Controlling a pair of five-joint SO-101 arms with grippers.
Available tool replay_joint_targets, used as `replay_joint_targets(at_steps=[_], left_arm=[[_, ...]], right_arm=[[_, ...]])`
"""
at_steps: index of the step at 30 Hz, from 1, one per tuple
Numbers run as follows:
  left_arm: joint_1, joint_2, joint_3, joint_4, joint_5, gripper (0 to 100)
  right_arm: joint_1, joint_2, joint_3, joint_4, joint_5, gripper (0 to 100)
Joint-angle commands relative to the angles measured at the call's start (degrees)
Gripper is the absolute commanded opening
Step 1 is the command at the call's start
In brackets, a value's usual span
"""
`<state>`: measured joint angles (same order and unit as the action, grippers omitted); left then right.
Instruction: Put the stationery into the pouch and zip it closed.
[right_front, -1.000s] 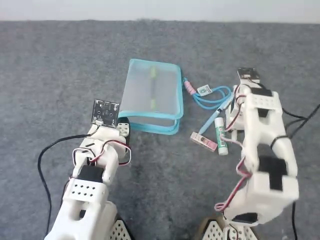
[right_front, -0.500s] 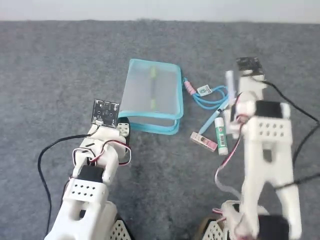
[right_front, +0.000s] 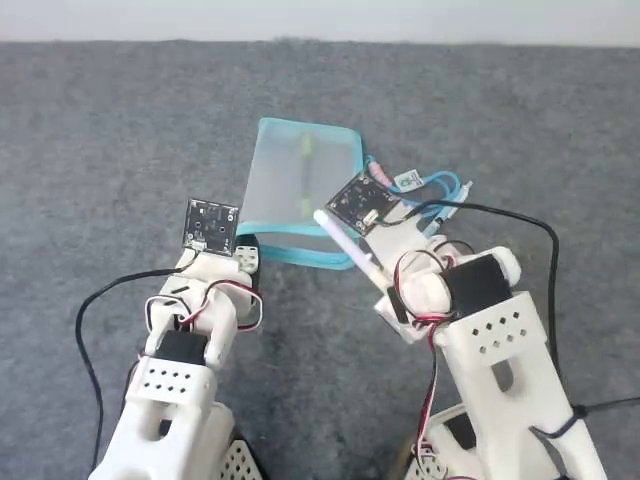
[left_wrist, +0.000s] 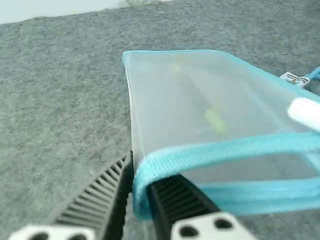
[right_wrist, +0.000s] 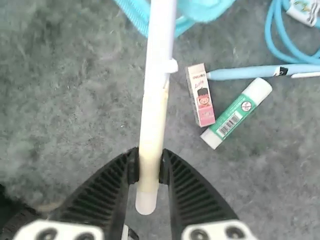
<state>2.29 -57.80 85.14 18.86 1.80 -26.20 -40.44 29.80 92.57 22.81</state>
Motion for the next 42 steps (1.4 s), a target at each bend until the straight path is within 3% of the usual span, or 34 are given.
replay_joint_targets(at_steps=[1,11,17,27,42], left_arm=[[0.2,-0.1,-2.6,-1.1,0.4,1],[0.2,-0.1,-2.6,-1.1,0.4,1],[0.2,-0.1,-2.6,-1.1,0.4,1],[0.2,-0.1,-2.4,-0.9,0.4,1],[0.2,-0.1,-1.5,-0.8,0.4,1]], right_arm=[[-0.8,-2.8,-0.3,0.9,3.4,0.7],[-0.4,-2.5,11.3,-8.3,8.8,0.7],[-0.4,-3.2,11.2,-7.2,9.2,0.7],[-0.7,-16.5,11.8,-1.0,10.8,0.6],[-0.7,-0.9,11.8,-8.6,5.9,0.6]])
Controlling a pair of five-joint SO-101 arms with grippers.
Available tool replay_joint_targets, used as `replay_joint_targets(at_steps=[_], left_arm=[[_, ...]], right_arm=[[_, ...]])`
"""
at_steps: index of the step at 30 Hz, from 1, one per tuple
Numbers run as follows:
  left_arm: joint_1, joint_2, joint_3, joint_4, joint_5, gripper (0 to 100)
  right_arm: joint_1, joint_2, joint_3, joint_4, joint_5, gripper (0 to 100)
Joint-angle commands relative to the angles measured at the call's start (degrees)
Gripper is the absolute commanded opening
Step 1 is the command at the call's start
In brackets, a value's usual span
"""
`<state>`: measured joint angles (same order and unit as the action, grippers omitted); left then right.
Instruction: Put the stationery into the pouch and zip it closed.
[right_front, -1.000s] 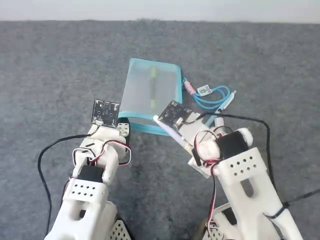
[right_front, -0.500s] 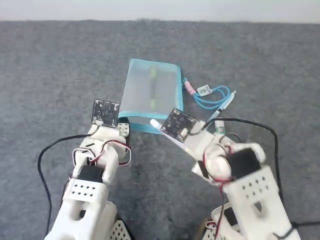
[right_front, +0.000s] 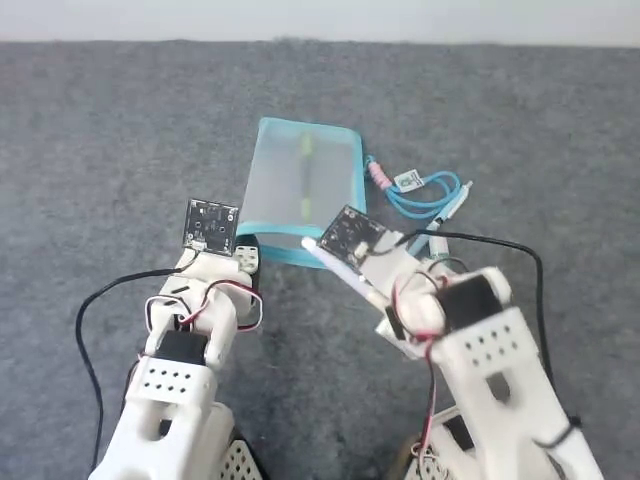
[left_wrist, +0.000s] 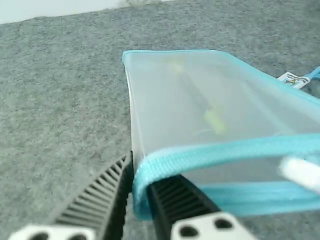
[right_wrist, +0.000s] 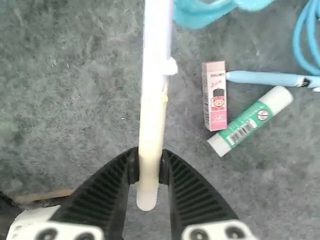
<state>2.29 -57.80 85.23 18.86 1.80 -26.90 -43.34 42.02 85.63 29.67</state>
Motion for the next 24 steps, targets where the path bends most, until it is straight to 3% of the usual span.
replay_joint_targets(at_steps=[1,5,11,20,24], left_arm=[[0.2,-0.1,-1.5,-0.8,0.4,1],[0.2,-0.1,-1.4,-0.9,0.4,1],[0.2,-0.1,-1.2,-0.7,0.4,1],[0.2,-0.1,-1.2,-0.7,0.4,1],[0.2,-0.1,-1.2,-0.7,0.4,1]], right_arm=[[0.0,2.2,-0.4,-1.7,-1.0,0.6],[0.0,2.6,-0.8,-2.4,-1.5,0.7],[0.0,3.8,-3.3,-8.0,-11.9,0.7],[0.0,25.2,-24.5,-3.6,-17.6,0.7],[0.0,34.0,-36.2,-2.8,-24.0,0.8]])
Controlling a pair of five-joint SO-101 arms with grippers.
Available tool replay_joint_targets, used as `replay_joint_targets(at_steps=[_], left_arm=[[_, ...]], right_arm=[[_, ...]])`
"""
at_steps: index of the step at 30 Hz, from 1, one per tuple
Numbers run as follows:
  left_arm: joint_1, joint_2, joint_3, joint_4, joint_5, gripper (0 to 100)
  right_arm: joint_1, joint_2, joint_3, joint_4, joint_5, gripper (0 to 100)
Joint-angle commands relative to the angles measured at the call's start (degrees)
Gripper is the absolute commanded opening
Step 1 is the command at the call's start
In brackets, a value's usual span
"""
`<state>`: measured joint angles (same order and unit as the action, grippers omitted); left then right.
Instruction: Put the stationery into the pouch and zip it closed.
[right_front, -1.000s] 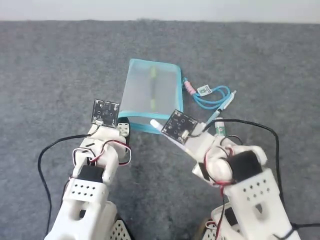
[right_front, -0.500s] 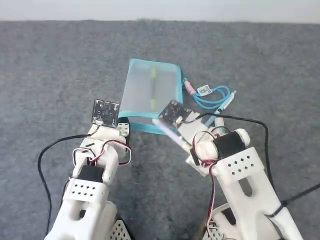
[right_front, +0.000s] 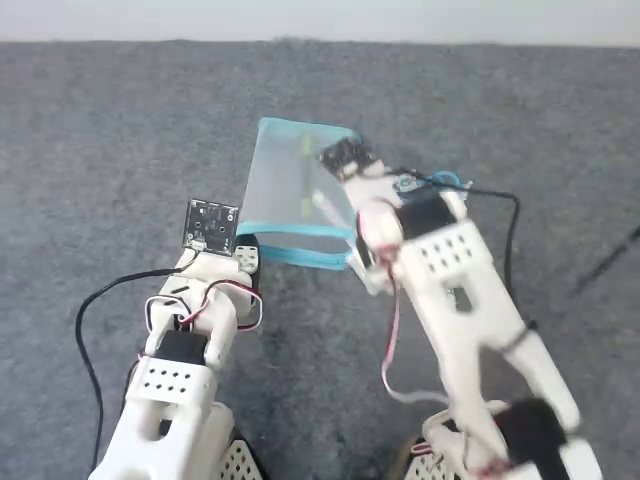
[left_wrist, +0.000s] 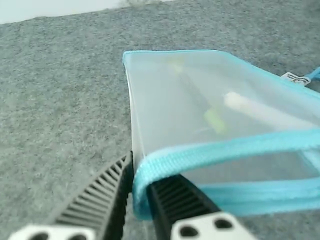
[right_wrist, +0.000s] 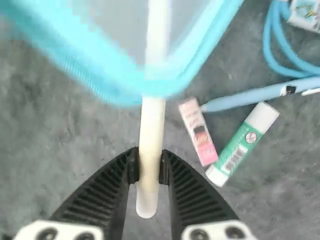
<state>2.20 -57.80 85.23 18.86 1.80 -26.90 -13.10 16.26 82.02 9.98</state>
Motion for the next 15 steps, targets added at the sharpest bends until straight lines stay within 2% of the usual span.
replay_joint_targets(at_steps=[1,9,15], left_arm=[[0.3,-0.1,-1.2,-0.7,0.4,1],[0.3,-0.1,-1.1,-0.7,0.4,1],[0.3,-0.1,-1.1,-0.7,0.4,1]], right_arm=[[-0.1,5.8,-13.1,0.9,-5.7,0.9],[-5.4,20.8,-28.3,0.9,-14.0,0.9],[-5.6,28.7,-36.4,0.4,-21.5,1.0]])
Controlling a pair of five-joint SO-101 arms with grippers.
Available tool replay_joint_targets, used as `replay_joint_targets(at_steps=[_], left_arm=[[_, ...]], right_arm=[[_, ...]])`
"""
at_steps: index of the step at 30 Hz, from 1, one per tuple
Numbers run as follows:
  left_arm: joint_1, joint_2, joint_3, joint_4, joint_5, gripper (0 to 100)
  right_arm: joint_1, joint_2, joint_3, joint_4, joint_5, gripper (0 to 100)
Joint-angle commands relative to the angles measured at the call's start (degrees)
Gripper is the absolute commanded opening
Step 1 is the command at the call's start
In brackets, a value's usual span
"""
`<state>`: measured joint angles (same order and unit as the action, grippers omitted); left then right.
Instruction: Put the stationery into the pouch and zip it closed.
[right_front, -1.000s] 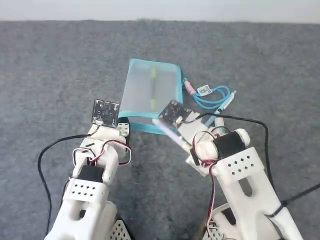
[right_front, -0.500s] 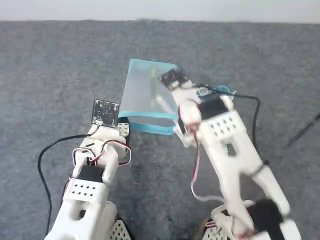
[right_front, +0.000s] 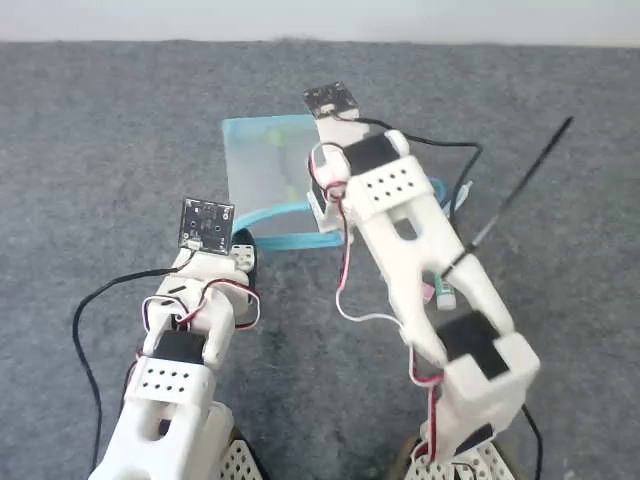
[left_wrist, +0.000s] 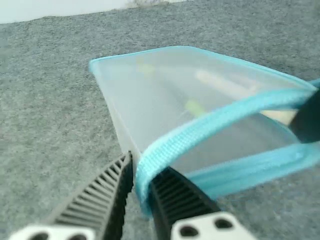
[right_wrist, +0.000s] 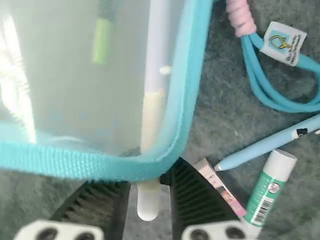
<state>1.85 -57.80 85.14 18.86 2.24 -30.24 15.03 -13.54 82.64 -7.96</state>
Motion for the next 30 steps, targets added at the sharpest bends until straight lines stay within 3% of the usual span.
replay_joint_targets(at_steps=[1,4,8,15,21,30], left_arm=[[0.6,-0.1,-1.0,-0.7,0.0,1],[0.6,0.0,-1.0,-0.8,0.0,1],[0.6,0.1,-1.0,-0.8,0.0,1],[0.6,0.1,-1.0,-0.9,0.0,1],[0.6,0.1,-1.0,-0.9,0.0,1],[0.4,0.0,-1.0,-0.9,0.0,1]], right_arm=[[-2.2,1.4,-8.0,-0.1,-4.9,1.0],[-2.3,2.9,-12.3,0.4,-8.0,1.0],[-4.9,2.9,-14.9,0.4,-5.6,3.8],[-9.9,3.2,-15.4,2.9,1.7,28.0],[-5.8,2.0,-17.1,8.0,6.9,30.7],[7.7,-10.2,-19.3,14.7,10.3,30.6]])
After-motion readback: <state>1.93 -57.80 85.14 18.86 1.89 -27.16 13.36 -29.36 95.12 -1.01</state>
